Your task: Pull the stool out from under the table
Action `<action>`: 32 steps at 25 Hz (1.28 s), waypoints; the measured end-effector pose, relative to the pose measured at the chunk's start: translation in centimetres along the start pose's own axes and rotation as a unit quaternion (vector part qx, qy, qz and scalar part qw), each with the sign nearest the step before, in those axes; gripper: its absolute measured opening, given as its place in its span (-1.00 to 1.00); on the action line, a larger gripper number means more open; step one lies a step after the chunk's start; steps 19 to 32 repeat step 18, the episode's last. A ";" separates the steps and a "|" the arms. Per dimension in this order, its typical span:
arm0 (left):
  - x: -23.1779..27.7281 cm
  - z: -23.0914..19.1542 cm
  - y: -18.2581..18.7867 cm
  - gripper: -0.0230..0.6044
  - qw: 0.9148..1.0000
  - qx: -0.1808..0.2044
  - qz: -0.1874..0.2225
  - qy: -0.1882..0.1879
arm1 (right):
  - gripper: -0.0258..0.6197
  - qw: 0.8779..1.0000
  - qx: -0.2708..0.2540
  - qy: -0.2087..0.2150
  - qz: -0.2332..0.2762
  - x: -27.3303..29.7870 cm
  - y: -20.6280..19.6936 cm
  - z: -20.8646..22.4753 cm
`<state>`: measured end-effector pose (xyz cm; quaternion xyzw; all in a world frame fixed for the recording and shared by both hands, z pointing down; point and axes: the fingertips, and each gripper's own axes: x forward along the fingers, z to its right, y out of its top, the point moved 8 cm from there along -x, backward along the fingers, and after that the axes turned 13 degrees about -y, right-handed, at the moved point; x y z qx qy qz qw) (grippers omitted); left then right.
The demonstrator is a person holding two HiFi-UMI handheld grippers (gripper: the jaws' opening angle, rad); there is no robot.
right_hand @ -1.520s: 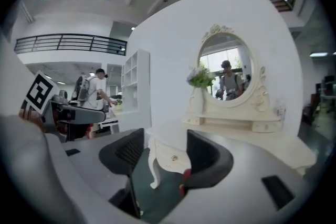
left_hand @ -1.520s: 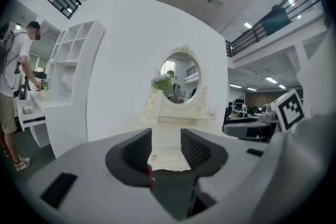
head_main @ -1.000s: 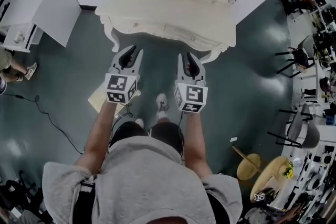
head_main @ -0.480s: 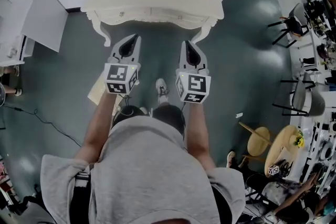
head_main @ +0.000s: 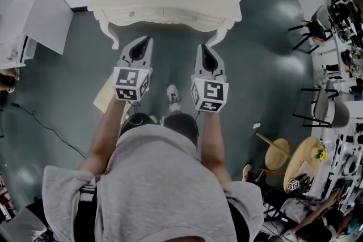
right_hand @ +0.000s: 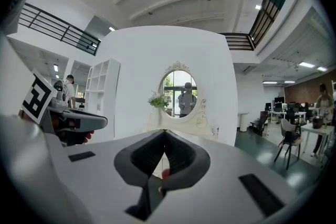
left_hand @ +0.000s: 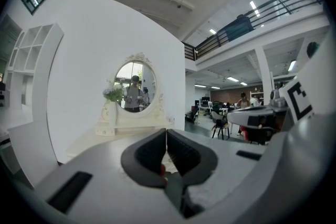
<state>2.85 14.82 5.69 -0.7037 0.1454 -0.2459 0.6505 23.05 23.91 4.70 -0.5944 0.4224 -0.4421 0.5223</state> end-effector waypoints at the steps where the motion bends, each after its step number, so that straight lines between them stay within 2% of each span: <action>1: 0.0 -0.1 0.1 -0.91 1.000 0.001 0.001 0.000 | -0.87 1.000 0.000 0.000 0.000 0.1 0.1 0.0; 32: 0.2 -0.7 0.0 -0.91 1.000 -0.003 0.000 0.012 | -0.87 1.000 0.001 0.012 -0.002 1.0 -0.1 -0.4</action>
